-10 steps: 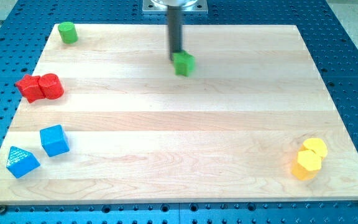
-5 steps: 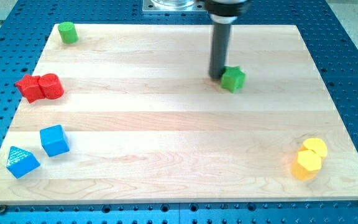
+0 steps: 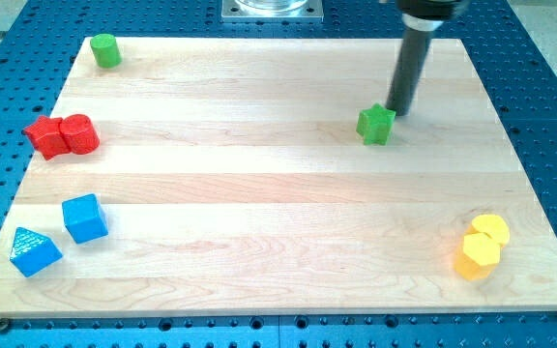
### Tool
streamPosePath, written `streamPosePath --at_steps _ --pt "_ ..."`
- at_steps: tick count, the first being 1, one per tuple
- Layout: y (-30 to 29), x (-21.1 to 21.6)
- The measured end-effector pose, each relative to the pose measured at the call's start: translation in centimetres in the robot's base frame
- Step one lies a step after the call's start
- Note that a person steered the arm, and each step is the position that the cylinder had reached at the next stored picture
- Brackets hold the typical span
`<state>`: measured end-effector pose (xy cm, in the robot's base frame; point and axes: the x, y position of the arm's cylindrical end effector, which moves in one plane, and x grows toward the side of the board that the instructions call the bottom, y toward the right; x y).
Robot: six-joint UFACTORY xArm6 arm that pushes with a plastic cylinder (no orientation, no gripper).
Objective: Move the green star to the center right side of the board
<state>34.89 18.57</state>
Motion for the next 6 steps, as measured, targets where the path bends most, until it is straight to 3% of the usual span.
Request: streamPosePath --at_steps 2,4,5,6 --pt "-9.1 0.4" --pt "-2.4 4.5" --pt "-8.7 5.1" --pt "-6.6 8.5"
